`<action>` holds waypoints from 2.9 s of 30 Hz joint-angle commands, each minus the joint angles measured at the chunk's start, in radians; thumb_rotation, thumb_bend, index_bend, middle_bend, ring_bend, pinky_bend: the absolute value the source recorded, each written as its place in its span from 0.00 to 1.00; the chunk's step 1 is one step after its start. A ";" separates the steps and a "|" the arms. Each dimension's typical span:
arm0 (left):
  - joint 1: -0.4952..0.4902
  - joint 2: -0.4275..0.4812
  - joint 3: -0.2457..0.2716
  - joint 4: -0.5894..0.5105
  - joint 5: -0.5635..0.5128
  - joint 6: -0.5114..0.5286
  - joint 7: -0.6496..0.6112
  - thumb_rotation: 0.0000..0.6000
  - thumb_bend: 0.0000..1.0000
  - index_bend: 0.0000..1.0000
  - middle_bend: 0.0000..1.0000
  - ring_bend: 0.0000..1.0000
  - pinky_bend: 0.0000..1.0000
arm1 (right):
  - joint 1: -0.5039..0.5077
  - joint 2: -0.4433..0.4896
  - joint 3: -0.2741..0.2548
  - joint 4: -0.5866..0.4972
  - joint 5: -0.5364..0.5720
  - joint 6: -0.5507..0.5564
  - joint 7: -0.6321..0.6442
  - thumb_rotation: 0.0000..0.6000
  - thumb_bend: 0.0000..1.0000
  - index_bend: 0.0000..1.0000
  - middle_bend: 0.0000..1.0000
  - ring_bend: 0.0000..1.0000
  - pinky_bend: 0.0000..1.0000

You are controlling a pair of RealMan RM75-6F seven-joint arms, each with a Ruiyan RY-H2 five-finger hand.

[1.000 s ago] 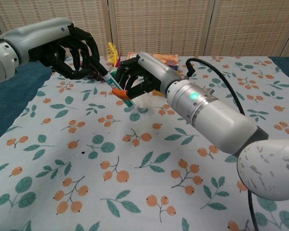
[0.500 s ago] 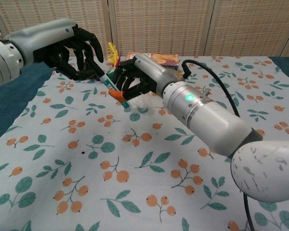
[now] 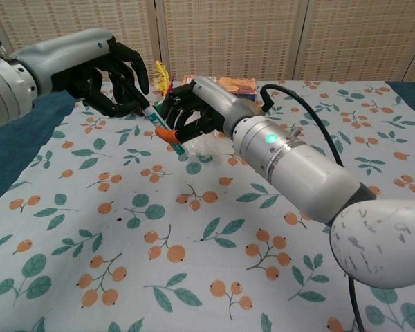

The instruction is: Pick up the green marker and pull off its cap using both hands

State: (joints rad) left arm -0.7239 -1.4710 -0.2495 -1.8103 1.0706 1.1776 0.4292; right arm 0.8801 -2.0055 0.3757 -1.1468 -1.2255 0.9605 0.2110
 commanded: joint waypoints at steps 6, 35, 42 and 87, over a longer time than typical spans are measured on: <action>-0.005 -0.007 0.002 0.011 -0.001 0.000 0.001 1.00 0.37 0.46 0.58 0.48 0.74 | 0.001 -0.001 -0.002 -0.002 -0.003 0.000 0.007 1.00 0.44 0.83 0.68 0.44 0.15; -0.010 -0.005 0.007 0.003 -0.012 0.016 0.038 1.00 0.52 0.60 0.72 0.50 0.73 | -0.003 0.006 -0.009 -0.014 -0.006 -0.004 0.011 1.00 0.44 0.84 0.69 0.44 0.15; -0.006 -0.012 0.003 0.006 -0.006 0.032 0.032 1.00 0.65 0.68 0.80 0.53 0.73 | -0.003 0.007 -0.011 -0.016 -0.012 -0.001 0.014 1.00 0.44 0.84 0.69 0.44 0.15; 0.056 -0.063 0.147 0.247 0.020 -0.138 -0.141 1.00 0.62 0.60 0.67 0.53 0.72 | -0.060 0.396 -0.198 -0.401 0.351 -0.020 -0.830 1.00 0.44 0.84 0.69 0.44 0.15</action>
State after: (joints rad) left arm -0.6704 -1.5183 -0.1111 -1.5769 1.0836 1.0476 0.2977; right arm 0.8300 -1.6036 0.2000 -1.5436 -0.9597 0.9240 -0.5723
